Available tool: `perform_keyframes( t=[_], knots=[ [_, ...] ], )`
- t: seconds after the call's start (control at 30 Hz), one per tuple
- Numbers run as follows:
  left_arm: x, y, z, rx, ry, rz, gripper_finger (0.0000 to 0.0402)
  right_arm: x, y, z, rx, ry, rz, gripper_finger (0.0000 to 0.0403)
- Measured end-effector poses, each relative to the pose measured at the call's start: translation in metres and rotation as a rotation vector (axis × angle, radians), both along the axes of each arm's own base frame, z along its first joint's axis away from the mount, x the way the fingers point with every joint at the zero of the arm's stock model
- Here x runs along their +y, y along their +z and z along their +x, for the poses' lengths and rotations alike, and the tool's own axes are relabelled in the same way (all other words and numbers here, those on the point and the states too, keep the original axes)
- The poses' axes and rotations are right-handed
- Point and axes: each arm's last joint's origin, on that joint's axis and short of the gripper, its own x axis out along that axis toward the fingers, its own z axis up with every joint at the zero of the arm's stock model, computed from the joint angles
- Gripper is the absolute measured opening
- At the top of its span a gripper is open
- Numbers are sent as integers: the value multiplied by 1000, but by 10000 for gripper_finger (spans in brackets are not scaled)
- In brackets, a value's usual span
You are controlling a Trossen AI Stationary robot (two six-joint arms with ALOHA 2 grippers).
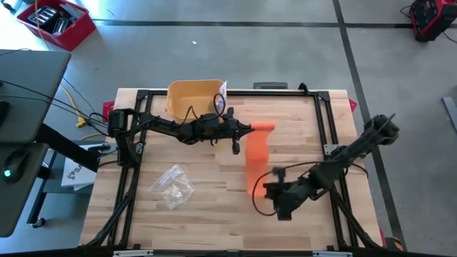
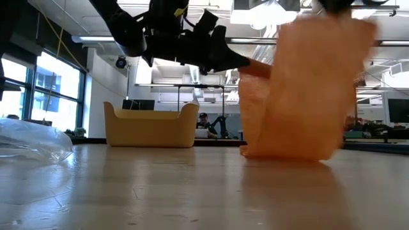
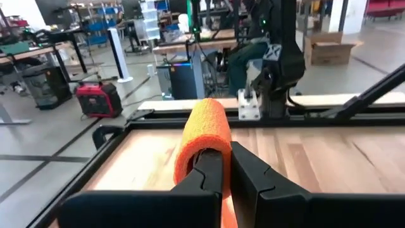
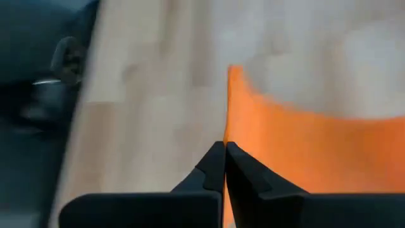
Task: Roll bandage
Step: Roll the orange bandage
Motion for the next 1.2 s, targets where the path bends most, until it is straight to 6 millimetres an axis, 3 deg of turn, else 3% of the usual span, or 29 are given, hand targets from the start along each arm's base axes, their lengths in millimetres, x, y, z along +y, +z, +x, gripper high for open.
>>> perform_keyframes(
  t=[0.13,0.3,0.4,0.57,0.83,1.03,1.2],
  knots=[
    [-9,-7,0,75,-28,14,3,-2,86,-18,-205,-128,-286,0],
    [-30,-13,2,123,-68,15,3,-5,163,-38,-507,-322,-609,0],
    [-48,-15,2,141,-83,37,3,-14,196,-49,-594,-451,-755,0],
    [-69,-20,1,193,-96,76,3,-37,225,-55,-581,-554,-872,0],
    [-89,-49,-17,310,-49,53,3,-100,252,-67,-498,-757,-931,0],
    [-86,-70,-39,260,-93,-100,3,-149,266,-87,-441,-930,-930,0],
    [-75,-72,-41,247,-43,-134,3,-163,272,-86,-459,-877,-848,0]
  ],
)
